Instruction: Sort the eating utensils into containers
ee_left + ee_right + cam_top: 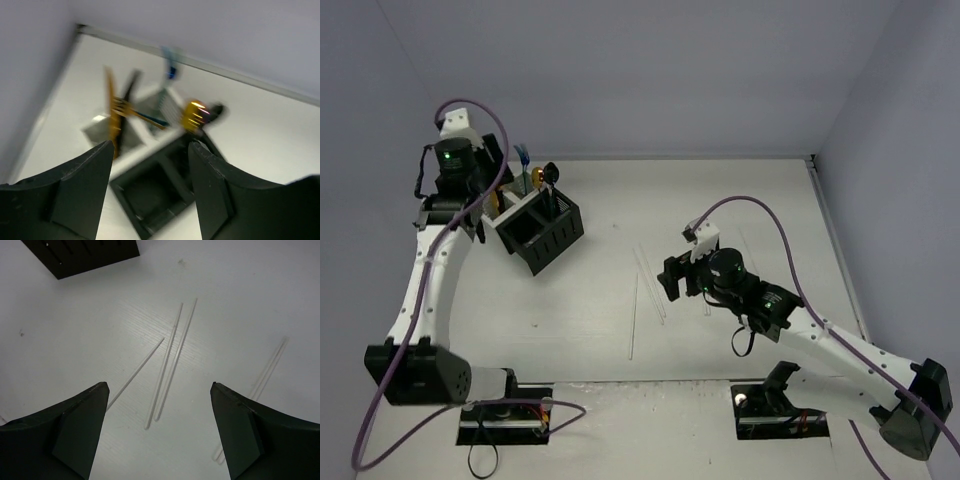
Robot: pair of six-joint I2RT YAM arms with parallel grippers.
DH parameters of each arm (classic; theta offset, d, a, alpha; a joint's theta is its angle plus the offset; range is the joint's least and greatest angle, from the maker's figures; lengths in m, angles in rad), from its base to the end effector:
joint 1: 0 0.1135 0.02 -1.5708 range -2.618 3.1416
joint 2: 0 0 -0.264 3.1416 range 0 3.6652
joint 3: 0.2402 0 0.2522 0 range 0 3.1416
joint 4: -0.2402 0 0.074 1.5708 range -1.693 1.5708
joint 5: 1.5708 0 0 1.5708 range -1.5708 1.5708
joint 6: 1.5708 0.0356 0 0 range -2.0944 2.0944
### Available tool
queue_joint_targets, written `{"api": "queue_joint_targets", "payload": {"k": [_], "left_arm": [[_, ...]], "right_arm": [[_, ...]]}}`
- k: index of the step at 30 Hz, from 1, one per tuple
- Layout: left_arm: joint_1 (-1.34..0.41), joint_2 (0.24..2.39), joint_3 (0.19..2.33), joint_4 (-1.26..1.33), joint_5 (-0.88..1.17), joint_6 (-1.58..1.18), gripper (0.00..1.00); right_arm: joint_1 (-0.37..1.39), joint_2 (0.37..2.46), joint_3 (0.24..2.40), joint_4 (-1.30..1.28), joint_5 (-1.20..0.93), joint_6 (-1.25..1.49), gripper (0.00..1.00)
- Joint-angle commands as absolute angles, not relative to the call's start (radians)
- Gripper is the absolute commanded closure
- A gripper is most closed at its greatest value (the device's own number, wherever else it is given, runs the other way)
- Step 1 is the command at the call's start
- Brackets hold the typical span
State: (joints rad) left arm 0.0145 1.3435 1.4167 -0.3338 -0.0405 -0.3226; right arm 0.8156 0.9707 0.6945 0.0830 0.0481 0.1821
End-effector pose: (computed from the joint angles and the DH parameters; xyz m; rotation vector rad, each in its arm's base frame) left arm 0.3062 0.0059 0.4202 -0.3359 1.8039 -0.1796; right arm 0.1592 0.1666 0.3013 -0.5308 1.7349 0.6762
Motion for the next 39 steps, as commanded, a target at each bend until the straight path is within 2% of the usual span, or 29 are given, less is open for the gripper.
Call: {"api": "queue_joint_targets", "payload": {"k": [1,5,9,14,16,21,30,37,39], "left_arm": [[-0.222,1.191,1.391,-0.509,-0.019,-0.405,0.42],[-0.456,1.129,1.218,-0.546,-0.086,-0.519,0.42],[-0.703,1.184,1.108,-0.543,-0.167,-0.628,0.42],[-0.854,1.302,1.081,-0.54,-0.211,-0.696,0.42],[-0.91,1.394,1.094,-0.541,-0.222,-0.728,0.47],[-0.956,1.534,1.134,-0.534,-0.218,-0.759,0.57],[-0.993,1.715,1.192,-0.499,-0.161,-0.803,0.59],[-0.994,1.779,1.18,-0.502,-0.147,-0.843,0.65],[-0.993,1.784,1.174,-0.502,-0.148,-0.846,0.69]], "right_arm": [[0.788,0.899,0.741,0.07,0.225,0.239,0.21],[0.773,0.88,0.756,0.011,0.298,0.258,0.22],[0.769,0.852,0.764,-0.035,0.405,0.287,0.22],[0.762,0.796,0.758,-0.067,0.471,0.318,0.22],[0.759,0.781,0.758,-0.088,0.481,0.322,0.22],[0.758,0.752,0.738,-0.115,0.488,0.338,0.22],[0.756,0.733,0.706,-0.129,0.494,0.353,0.22],[0.756,0.705,0.7,-0.135,0.513,0.35,0.21],[0.755,0.701,0.695,-0.137,0.515,0.348,0.21]]}}
